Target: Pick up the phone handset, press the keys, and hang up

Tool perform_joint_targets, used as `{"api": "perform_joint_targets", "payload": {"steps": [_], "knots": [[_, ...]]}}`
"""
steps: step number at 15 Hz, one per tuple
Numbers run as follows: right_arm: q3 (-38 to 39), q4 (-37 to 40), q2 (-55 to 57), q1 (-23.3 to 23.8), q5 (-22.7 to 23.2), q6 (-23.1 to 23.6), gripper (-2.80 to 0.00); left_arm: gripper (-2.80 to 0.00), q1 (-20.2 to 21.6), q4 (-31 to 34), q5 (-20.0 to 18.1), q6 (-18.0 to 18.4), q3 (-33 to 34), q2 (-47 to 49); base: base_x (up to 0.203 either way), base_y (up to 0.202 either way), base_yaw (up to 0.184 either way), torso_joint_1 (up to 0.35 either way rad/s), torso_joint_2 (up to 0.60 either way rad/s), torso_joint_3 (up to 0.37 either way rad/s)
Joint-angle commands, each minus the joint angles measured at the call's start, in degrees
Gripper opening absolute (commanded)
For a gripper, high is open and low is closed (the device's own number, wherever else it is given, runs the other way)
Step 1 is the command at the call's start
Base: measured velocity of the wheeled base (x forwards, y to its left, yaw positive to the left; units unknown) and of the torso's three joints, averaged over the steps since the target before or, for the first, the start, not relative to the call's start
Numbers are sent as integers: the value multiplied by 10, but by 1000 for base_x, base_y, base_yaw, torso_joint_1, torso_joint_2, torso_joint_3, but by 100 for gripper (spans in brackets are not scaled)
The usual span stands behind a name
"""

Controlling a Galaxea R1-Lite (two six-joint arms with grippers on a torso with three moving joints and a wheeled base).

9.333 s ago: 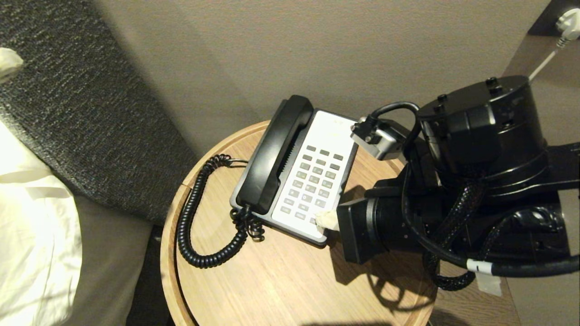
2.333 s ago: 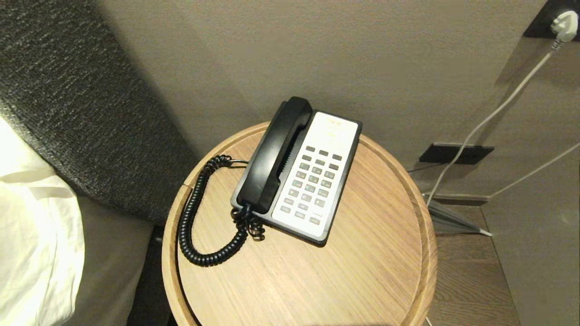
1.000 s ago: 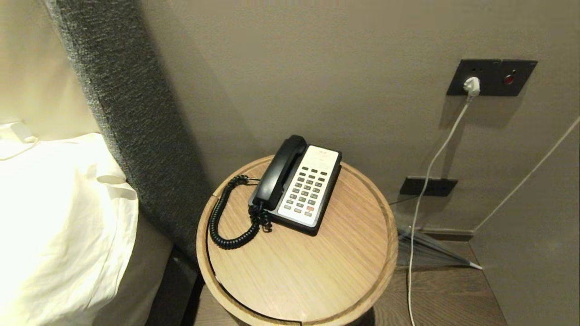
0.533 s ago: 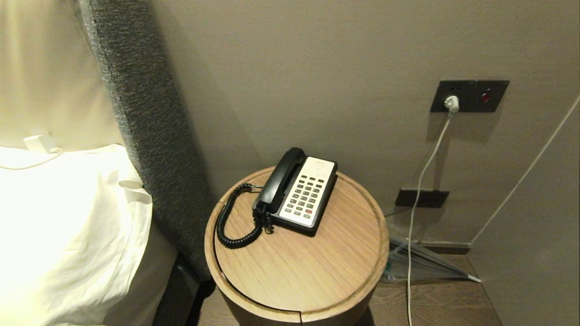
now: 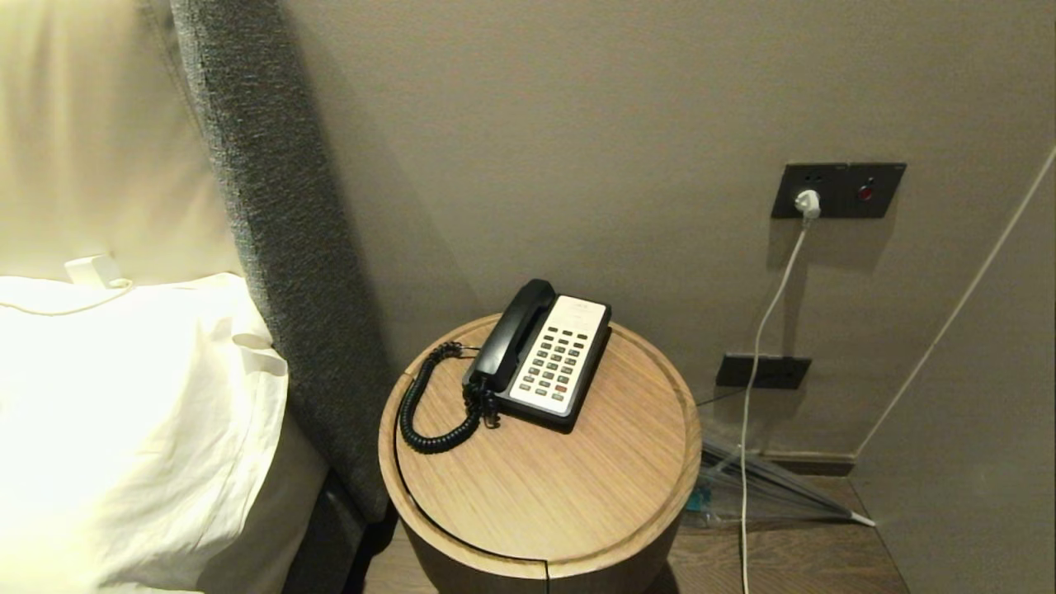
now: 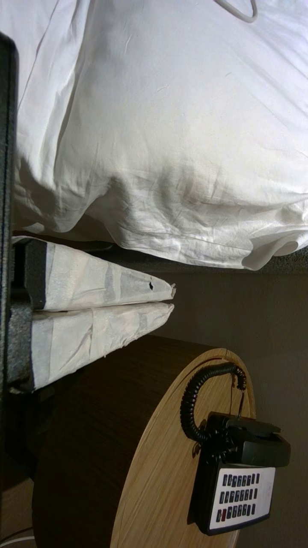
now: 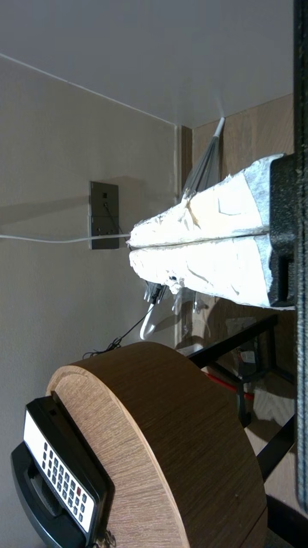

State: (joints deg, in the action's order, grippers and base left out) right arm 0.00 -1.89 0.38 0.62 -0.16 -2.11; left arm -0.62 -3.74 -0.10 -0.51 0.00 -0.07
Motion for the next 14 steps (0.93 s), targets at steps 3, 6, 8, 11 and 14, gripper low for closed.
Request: {"api": "perform_joint_targets", "payload": {"steps": [3,6,8,11,14], "knots": [[7,0,1,0,0,0,-280,-280,0,0,0,0,15,1,0,0,0,0,0,0],[7,-1,2,0,0,0,-280,-280,0,0,1,0,15,1,0,0,0,0,0,0],[9,-3,2,0,1,-1,-280,-280,0,0,0,0,15,1,0,0,0,0,0,0],[10,-7,1,0,0,-1,-280,-280,0,0,0,0,15,0,0,0,0,0,0,0],[10,-7,1,0,0,-1,-280,-280,0,0,0,0,15,1,0,0,0,0,0,0]]}}
